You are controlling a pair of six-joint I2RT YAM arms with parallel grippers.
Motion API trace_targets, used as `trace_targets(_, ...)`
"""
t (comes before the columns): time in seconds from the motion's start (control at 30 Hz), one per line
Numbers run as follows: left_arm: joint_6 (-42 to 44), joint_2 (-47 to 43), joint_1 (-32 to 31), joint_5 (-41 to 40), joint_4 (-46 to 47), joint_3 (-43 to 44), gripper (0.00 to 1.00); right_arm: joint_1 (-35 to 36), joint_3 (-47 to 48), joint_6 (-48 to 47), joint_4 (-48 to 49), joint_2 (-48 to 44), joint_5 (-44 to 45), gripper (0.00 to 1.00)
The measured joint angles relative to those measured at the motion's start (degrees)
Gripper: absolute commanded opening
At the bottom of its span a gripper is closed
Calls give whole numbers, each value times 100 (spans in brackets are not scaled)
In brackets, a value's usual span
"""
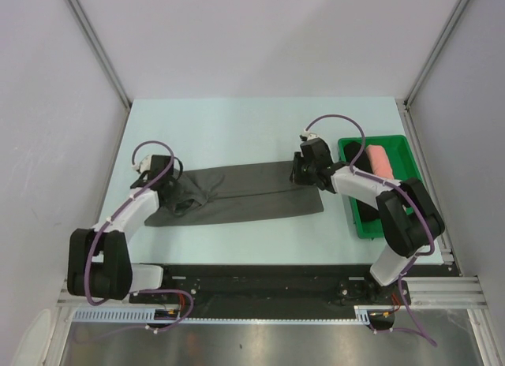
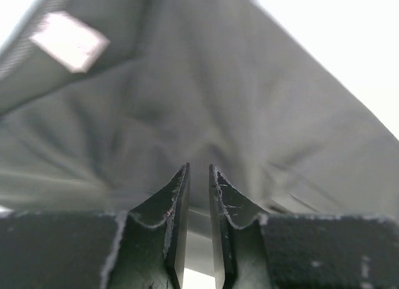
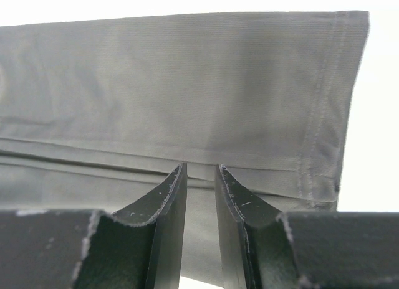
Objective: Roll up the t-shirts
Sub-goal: Fold the T-shirt at the center of the board.
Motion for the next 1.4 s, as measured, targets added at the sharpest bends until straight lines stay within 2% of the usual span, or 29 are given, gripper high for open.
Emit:
trace_targets(0.13, -160, 212, 605, -2, -13, -240, 26, -127, -17, 2, 2, 48, -31, 29)
trace_targets(0.23, -175, 343, 973, -2, -57, -385, 39, -197, -63, 2, 46, 48, -42, 29)
trace_targets(0.27, -162, 343, 1056, -4, -70, -417, 49, -219, -90, 2, 55, 48, -59, 29)
trace_targets(0.37, -70, 345, 1174, 9, -39, -422, 53, -275, -160, 4, 68, 48, -151, 29)
trace_targets(0.5, 46, 457, 1187, 111, 197, -422, 50, -302, -197, 7, 90, 48, -234, 29)
trace_targets(0.7, 208, 501, 1187, 256, 540, -422, 41, -313, -197, 20, 136, 48, -299, 29)
trace_targets(0.97, 378, 791, 1187, 243, 750, -356, 39, -313, -197, 46, 177, 48, -365, 29)
trace_targets(1.27, 444, 942, 1187, 243, 859, -256, 26, -326, -197, 46, 175, 48, -365, 28)
trace_targets(1.4, 481, 949, 1187, 234, 850, -247, 15, -339, -197, 46, 177, 48, -365, 28)
